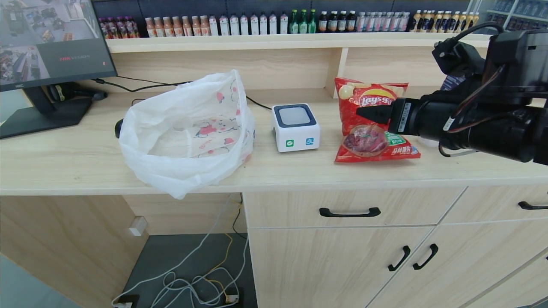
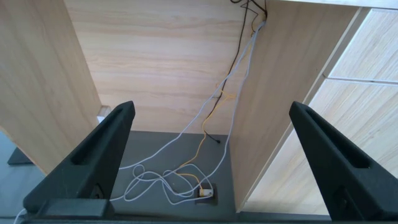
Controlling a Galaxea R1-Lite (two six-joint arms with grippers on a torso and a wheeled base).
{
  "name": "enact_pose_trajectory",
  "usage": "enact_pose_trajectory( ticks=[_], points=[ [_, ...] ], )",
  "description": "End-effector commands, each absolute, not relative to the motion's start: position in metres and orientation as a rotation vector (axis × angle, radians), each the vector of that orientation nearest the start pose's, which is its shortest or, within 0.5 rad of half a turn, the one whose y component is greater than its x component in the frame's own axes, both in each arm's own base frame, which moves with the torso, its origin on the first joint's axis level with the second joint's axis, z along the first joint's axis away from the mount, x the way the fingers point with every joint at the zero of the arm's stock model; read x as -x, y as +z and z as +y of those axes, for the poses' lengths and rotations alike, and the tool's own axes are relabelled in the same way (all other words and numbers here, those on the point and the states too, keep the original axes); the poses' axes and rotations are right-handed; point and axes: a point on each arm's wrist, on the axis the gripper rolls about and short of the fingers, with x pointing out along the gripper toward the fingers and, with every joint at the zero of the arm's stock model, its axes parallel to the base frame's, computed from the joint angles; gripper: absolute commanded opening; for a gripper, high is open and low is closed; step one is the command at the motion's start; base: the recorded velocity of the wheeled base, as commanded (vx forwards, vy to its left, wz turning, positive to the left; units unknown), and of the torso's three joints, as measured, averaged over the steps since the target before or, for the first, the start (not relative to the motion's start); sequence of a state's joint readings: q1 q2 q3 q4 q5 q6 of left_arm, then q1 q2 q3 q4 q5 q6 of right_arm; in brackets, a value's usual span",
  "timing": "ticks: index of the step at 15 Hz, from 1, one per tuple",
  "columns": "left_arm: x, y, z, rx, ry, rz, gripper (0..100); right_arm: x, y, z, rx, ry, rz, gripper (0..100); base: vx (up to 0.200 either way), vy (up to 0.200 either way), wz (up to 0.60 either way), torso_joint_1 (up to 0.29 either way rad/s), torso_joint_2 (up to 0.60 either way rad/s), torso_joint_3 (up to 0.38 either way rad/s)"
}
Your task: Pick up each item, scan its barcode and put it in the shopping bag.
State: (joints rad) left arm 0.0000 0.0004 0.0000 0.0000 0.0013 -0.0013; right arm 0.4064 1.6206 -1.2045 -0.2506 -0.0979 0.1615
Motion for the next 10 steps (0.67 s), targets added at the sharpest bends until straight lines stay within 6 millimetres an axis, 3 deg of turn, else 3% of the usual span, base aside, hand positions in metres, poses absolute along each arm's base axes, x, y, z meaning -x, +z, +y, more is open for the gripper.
enact_pose_trajectory(
  ticks=[1,10],
  points=[
    [0.023,0.075,0.000,0.002,0.000,0.000,100,-0.299,0.278,0.118,-0.117,0.271,0.190,100,0.000,0.000,0.00,0.000,0.00,0.000],
    [0.023,0.075,0.000,0.002,0.002,0.000,100,-0.328,0.267,0.130,-0.111,0.269,0.195,100,0.000,0.000,0.00,0.000,0.00,0.000]
  ],
)
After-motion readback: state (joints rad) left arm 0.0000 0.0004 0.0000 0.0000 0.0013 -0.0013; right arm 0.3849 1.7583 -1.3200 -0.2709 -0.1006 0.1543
